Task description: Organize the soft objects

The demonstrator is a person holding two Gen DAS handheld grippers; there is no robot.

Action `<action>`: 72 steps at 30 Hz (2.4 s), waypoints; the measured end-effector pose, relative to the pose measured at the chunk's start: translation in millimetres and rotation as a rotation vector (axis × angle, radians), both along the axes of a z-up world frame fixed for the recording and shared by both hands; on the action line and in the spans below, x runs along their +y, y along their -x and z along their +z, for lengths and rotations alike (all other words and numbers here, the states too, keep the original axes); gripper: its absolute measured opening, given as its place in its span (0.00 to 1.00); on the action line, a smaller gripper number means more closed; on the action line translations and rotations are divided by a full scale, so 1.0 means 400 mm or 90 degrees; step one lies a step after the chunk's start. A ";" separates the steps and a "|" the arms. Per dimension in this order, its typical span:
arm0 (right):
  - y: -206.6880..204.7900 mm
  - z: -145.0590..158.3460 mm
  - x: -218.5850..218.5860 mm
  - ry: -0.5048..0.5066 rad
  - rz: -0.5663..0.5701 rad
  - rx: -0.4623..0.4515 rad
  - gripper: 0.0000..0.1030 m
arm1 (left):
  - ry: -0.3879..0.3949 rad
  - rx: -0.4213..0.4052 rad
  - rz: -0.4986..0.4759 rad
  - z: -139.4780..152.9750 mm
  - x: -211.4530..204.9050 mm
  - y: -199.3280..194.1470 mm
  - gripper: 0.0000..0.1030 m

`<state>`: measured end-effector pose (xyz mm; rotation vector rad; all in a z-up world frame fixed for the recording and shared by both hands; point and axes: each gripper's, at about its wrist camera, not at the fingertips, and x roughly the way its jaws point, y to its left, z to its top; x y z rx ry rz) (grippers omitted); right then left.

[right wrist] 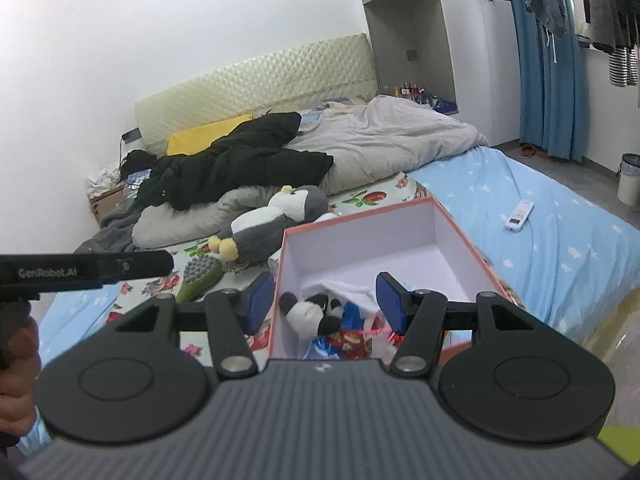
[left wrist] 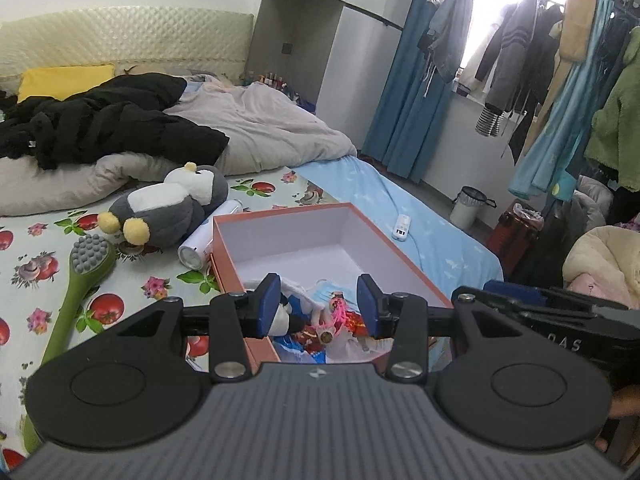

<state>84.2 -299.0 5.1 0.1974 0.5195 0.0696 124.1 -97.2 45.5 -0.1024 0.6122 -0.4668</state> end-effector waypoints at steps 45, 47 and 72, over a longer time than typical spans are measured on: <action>0.097 -0.088 0.027 0.025 -0.057 0.047 0.62 | -0.039 0.025 0.069 -0.098 0.004 0.124 0.91; 0.095 -0.087 0.024 0.033 -0.065 0.047 0.87 | -0.045 0.023 0.076 -0.097 0.004 0.121 0.96; 0.090 -0.087 0.019 0.056 -0.063 0.047 0.93 | -0.065 0.030 0.105 -0.102 0.011 0.119 1.00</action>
